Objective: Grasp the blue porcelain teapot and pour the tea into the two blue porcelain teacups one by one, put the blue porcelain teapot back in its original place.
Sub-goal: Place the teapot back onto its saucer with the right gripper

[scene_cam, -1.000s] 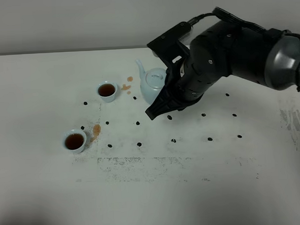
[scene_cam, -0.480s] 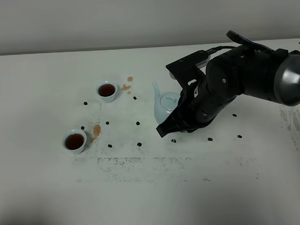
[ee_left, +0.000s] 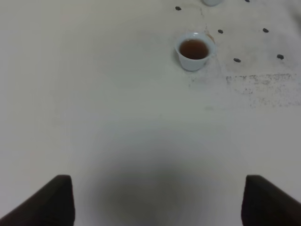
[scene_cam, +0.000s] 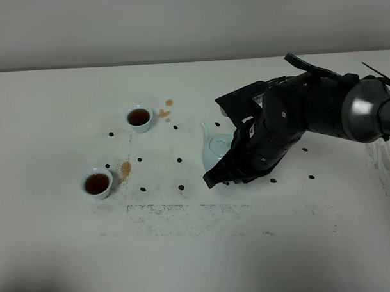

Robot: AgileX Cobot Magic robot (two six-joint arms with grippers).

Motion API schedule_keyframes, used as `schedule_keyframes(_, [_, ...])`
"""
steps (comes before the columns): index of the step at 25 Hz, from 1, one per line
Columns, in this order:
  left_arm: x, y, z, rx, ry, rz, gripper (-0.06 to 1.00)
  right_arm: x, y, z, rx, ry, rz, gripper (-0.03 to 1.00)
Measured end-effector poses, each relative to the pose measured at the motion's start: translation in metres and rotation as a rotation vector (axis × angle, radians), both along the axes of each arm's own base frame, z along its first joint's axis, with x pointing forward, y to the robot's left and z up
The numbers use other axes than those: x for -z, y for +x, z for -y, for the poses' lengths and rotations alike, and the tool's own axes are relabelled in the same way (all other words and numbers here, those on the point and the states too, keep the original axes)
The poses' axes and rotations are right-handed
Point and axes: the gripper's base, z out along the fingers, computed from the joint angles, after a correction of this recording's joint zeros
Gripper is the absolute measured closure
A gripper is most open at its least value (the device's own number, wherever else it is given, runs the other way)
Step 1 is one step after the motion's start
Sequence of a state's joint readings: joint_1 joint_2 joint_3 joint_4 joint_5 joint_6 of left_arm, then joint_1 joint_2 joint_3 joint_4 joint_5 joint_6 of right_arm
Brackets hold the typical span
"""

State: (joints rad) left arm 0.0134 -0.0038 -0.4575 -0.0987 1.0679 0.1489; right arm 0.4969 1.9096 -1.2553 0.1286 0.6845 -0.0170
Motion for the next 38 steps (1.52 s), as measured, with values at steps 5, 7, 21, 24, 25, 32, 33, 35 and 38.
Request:
schedule_keyframes(5, [0.000, 0.000, 0.000, 0.000, 0.000, 0.000, 0.22, 0.007, 0.001, -0.001, 0.001, -0.007, -0.014, 0.88])
schedule_keyframes(7, [0.000, 0.000, 0.000, 0.000, 0.000, 0.000, 0.22, 0.012, 0.001, -0.001, 0.001, -0.013, -0.026, 0.88])
schedule_keyframes(21, [0.000, 0.000, 0.000, 0.000, 0.000, 0.000, 0.22, 0.026, 0.003, -0.003, 0.015, -0.011, -0.055, 0.88])
schedule_keyframes(24, [0.000, 0.000, 0.000, 0.000, 0.000, 0.000, 0.22, 0.028, 0.003, -0.003, 0.016, -0.010, -0.058, 0.88])
schedule_keyframes(25, [0.000, 0.000, 0.000, 0.000, 0.000, 0.000, 0.22, 0.028, 0.003, -0.003, 0.016, -0.011, -0.058, 0.88])
schedule_keyframes(32, [0.000, 0.000, 0.000, 0.000, 0.000, 0.000, 0.22, 0.028, 0.003, -0.003, 0.017, -0.010, -0.058, 0.88])
schedule_keyframes(33, [0.000, 0.000, 0.000, 0.000, 0.000, 0.000, 0.22, 0.028, 0.003, -0.003, 0.017, -0.010, -0.058, 0.88])
schedule_keyframes(35, [0.000, 0.000, 0.000, 0.000, 0.000, 0.000, 0.22, 0.028, 0.003, -0.003, 0.017, -0.010, -0.058, 0.88])
schedule_keyframes(38, [0.000, 0.000, 0.000, 0.000, 0.000, 0.000, 0.22, 0.028, 0.003, -0.003, 0.020, -0.006, -0.060, 0.88])
